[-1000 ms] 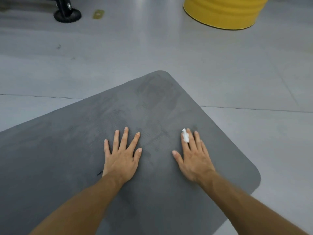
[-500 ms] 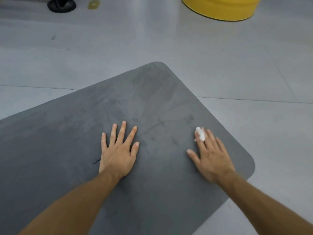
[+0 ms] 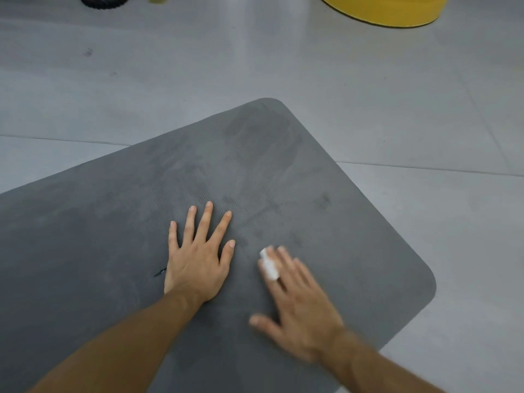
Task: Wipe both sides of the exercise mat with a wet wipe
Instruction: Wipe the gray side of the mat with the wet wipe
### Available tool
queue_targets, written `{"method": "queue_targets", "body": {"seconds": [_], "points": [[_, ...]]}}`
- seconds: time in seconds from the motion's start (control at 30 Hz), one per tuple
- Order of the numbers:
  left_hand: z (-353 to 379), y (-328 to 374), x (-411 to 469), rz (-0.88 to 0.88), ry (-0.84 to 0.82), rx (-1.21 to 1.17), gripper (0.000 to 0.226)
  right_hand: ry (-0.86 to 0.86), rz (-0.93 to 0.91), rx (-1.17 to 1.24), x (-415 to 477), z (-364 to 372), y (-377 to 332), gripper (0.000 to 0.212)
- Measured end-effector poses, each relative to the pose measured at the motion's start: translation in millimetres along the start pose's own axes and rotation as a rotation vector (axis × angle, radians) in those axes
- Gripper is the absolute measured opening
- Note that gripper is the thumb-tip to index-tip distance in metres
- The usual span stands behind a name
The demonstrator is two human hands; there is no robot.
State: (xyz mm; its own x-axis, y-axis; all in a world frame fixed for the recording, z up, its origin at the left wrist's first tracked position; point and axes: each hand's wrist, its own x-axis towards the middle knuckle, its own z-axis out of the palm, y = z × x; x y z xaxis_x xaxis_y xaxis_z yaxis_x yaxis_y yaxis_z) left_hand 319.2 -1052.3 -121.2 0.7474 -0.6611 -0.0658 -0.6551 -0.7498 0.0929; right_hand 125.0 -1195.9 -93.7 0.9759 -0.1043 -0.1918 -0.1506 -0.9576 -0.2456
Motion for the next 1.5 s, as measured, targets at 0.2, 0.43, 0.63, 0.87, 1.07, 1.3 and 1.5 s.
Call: {"method": "queue_targets", "body": {"seconds": [0.2, 0.43, 0.63, 0.87, 1.07, 1.3, 1.5], "points": [[-1, 0, -1, -0.003, -0.004, 0.0, 0.063, 0.019, -0.023, -0.112, -1, -2, 16, 0.084], [-2, -1, -1, 0.01, 0.006, -0.02, 0.063, -0.019, 0.61, -0.05, 12, -44, 138, 0.089], [-2, 0, 0, 0.009, 0.0, -0.004, 0.064, 0.032, 0.433, 0.0, 15, -34, 101, 0.101], [-2, 1, 0, 0.0, 0.002, -0.012, 0.064, 0.002, -0.183, -0.076, -38, 20, -33, 0.092], [-3, 1, 0, -0.006, -0.006, -0.009, 0.065, 0.018, 0.029, -0.124, -15, -4, 27, 0.083], [-2, -1, 0, 0.007, -0.007, -0.015, 0.065, -0.02, 0.643, -0.093, -1, -44, 136, 0.093], [-2, 0, 0, 0.001, -0.002, -0.007, 0.065, 0.031, 0.313, 0.015, -12, -12, 48, 0.098]]}}
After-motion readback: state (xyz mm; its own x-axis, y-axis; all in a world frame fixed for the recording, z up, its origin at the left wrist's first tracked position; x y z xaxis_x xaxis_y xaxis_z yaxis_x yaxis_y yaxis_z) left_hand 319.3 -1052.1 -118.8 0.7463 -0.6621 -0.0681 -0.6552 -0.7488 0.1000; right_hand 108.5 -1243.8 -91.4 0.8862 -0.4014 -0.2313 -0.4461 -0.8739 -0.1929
